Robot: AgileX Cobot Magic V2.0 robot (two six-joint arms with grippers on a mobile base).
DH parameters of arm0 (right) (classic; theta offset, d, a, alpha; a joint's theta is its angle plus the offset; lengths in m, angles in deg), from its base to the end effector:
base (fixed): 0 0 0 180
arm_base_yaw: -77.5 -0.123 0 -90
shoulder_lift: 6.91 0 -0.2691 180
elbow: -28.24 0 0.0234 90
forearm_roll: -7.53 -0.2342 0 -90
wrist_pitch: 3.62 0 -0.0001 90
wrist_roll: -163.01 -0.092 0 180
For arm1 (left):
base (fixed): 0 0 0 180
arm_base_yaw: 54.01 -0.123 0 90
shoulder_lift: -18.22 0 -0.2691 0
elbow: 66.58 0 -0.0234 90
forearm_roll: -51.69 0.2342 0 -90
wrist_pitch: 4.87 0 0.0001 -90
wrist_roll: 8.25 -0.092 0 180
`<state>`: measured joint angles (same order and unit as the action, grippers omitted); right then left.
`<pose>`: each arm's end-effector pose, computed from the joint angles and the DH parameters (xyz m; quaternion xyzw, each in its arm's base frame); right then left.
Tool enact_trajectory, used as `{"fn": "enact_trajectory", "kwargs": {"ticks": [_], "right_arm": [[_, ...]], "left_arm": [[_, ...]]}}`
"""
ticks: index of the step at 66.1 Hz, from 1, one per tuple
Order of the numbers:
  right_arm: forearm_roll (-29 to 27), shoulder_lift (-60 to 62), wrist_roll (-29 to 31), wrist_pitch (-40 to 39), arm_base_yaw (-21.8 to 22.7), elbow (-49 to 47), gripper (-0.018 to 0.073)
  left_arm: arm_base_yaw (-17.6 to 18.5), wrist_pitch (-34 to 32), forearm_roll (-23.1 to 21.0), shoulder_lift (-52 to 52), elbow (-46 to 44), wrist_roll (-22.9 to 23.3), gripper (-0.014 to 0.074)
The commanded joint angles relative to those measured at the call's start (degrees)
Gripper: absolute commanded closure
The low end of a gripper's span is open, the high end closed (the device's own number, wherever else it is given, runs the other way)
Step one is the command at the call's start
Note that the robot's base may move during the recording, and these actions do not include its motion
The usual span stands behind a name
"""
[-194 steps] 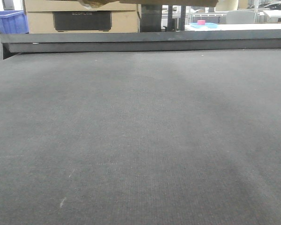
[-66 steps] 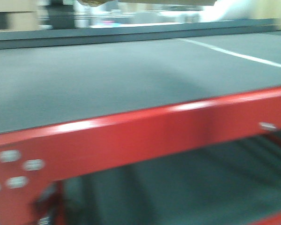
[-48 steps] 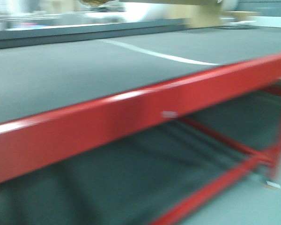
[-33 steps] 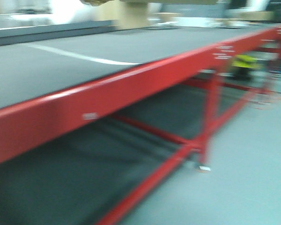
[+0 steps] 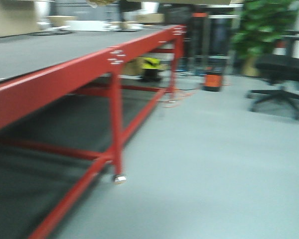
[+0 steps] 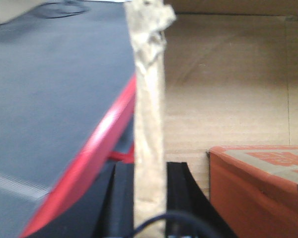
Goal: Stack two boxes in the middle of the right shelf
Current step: 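Hold the boxes with both grippers while driving to the steel shelf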
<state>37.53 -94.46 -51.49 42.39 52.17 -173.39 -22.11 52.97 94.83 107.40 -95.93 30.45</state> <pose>0.2622 0.0875 0.4824 0.0194 0.8015 0.0487 0.5957 0.2469 -0.0909 0.5054 -0.0408 0.7947 0.0219 0.6052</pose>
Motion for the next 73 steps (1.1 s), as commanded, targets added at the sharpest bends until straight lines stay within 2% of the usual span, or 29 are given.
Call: {"fn": "enact_trajectory", "kwargs": {"ticks": [1, 73], "right_arm": [[3.0, 1.0, -0.1, -0.7, 0.6, -0.8, 0.0727], [3.0, 1.0, -0.1, -0.7, 0.6, -0.8, 0.0727]], "left_arm": [[-0.2, -0.5, 3.7, -1.0, -0.9, -0.2, 0.0708], [-0.2, -0.6, 3.7, -1.0, -0.9, -0.2, 0.0708]]}}
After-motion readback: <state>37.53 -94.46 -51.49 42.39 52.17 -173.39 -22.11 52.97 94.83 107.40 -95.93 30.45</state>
